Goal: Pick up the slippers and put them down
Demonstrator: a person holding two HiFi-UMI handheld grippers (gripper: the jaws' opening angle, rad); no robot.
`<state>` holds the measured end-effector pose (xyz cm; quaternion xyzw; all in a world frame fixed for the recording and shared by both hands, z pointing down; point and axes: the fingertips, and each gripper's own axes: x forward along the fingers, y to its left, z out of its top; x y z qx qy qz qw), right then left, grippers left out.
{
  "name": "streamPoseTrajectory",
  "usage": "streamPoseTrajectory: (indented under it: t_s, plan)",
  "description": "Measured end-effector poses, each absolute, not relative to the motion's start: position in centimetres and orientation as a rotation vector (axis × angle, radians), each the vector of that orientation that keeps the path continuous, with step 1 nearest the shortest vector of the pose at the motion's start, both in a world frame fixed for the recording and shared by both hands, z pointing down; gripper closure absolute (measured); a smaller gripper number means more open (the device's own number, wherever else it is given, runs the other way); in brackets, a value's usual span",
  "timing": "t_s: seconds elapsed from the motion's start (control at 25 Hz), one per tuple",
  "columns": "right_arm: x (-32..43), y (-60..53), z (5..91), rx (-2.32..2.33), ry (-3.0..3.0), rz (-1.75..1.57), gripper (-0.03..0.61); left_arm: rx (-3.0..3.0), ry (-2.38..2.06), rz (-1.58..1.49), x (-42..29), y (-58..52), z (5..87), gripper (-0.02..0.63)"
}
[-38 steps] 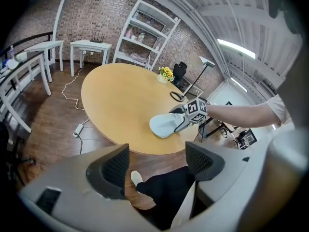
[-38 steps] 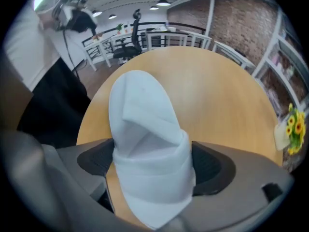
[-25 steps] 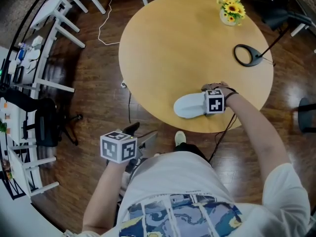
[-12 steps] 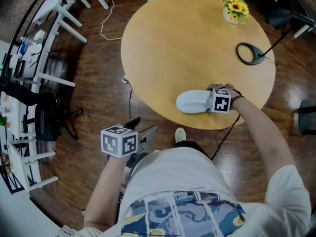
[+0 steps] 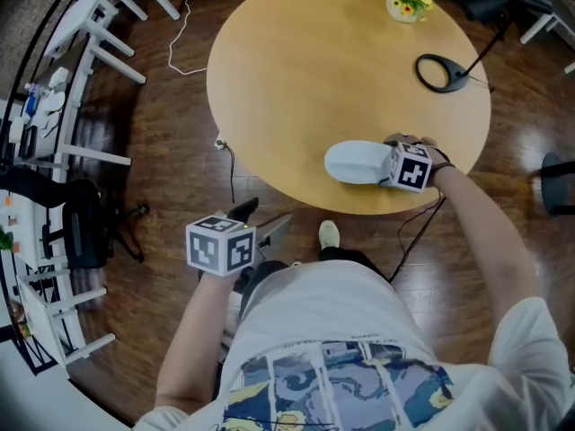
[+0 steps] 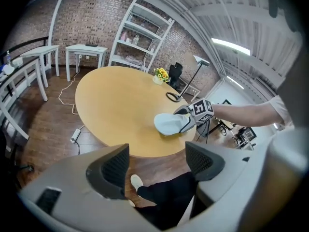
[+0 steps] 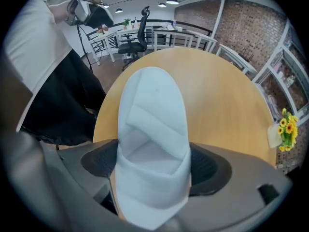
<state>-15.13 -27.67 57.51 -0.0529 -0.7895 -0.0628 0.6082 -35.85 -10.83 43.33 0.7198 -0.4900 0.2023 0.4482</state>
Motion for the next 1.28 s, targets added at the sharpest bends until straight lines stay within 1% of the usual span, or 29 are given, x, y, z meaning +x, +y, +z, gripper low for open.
streamPoseTrajectory:
  t_s: [0.28,0.48,0.68,0.84,1.04,1.2,1.28]
  plan:
    - [-10.9,-24.4,53.7,0.132,-1.839,-0.046,0.124,1.916,-1.096,0.546,-34.2,-7.7,42.7,0.247]
    - [-5.4,-19.5,50.9,0.363,-1.806,0.059,0.124,1.988,-1.01,0.552,-33.6,-3.1,41.7,0.247]
    - [1.0,-11.6,49.9,0.527,-1.76,0.187,0.124,2.06,-0.902,0.594,-31.3,1.1,42.6,0.247]
    - [6.3,-6.1,49.6,0.625,-1.709,0.266,0.124,2.104,-0.796,0.658,-27.9,2.6,43.8,0.247]
    - [14.9,-1.8,49.8,0.8,-1.708,0.42,0.124,2.17,-0.71,0.715,-21.9,3.2,42.4,0.247]
    - [22.6,-0.2,52.1,0.964,-1.686,0.571,0.124,2.18,-0.666,0.806,-16.9,1.5,43.0,0.247]
    - [26.7,0.4,53.7,1.009,-1.676,0.63,0.124,2.165,-0.648,0.845,-13.2,0.6,43.6,0.247]
